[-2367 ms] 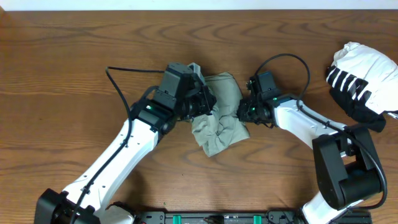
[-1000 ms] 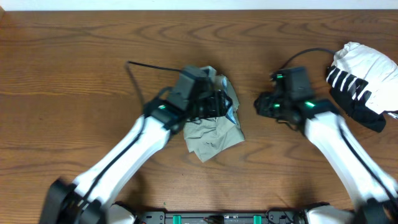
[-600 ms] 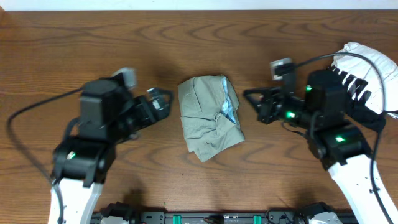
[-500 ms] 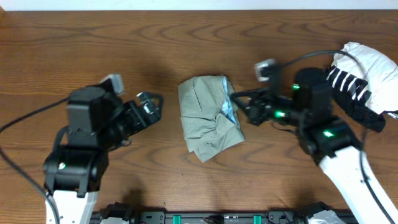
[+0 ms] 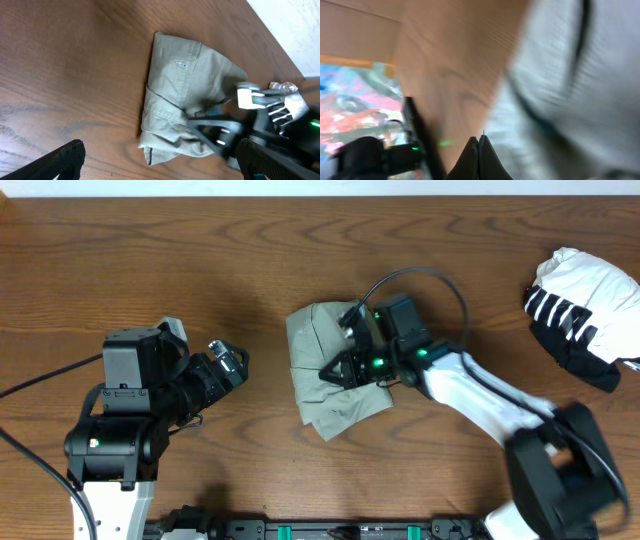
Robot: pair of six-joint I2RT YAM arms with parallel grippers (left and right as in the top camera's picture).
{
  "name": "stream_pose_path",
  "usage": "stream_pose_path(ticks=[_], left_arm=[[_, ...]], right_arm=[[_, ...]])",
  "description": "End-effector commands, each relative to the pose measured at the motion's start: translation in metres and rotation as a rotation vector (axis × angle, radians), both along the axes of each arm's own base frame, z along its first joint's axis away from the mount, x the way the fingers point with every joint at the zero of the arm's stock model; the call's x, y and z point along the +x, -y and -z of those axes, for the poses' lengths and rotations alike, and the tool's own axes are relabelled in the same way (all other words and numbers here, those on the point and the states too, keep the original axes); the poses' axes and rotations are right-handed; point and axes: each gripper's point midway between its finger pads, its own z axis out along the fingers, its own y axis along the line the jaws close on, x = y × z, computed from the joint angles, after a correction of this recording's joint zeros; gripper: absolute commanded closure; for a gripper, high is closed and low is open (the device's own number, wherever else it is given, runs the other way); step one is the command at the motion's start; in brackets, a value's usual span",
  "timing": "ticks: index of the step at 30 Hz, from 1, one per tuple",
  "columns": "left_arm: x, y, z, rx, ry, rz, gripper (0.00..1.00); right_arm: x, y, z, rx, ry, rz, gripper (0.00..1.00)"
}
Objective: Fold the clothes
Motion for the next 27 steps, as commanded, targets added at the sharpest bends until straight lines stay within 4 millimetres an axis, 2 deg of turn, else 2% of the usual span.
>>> stream_pose_path(ticks=[1, 3, 6, 9, 11, 14, 20, 23, 25, 27], left_arm=[[0.0, -0.004, 0.001, 0.018, -0.009, -0.008, 0.02], [-0.001, -0.004, 0.002, 0.019, -0.016, -0.007, 0.02], [-0.001, -0.004, 0.003, 0.019, -0.017, -0.008, 0.02], [-0.001, -0.004, 0.003, 0.019, -0.016, -0.008, 0.02], [-0.001, -0.004, 0.003, 0.019, -0.017, -0.008, 0.02], [-0.001, -0.004, 0.003, 0.019, -0.017, -0.008, 0.02], [-0.001, -0.004, 0.003, 0.019, -0.016, -0.008, 0.02], [0.0, -0.007, 0.003, 0.031, -0.016, -0.018, 0.02], [0.0, -0.007, 0.003, 0.034, -0.016, -0.019, 0.02], [0.0, -0.007, 0.003, 0.034, -0.016, -0.019, 0.02]], right_arm=[[0.001, 0.013, 0.053, -0.098, -0.062, 0.002, 0.99], [0.0, 0.023, 0.076, -0.131, -0.114, 0.011, 0.99], [0.0, 0.033, 0.094, -0.156, -0.157, 0.022, 0.99], [0.003, 0.04, 0.095, -0.159, -0.148, 0.021, 0.99], [0.007, 0.043, 0.087, -0.15, -0.132, 0.035, 0.99], [0.016, 0.043, 0.054, -0.091, -0.073, 0.045, 0.99], [0.04, 0.048, -0.055, 0.063, 0.179, 0.111, 0.99], [0.049, 0.053, -0.097, 0.125, 0.292, 0.153, 0.99], [0.055, 0.053, -0.112, 0.158, 0.327, 0.178, 0.98], [0.061, 0.051, -0.116, 0.179, 0.333, 0.194, 0.98]])
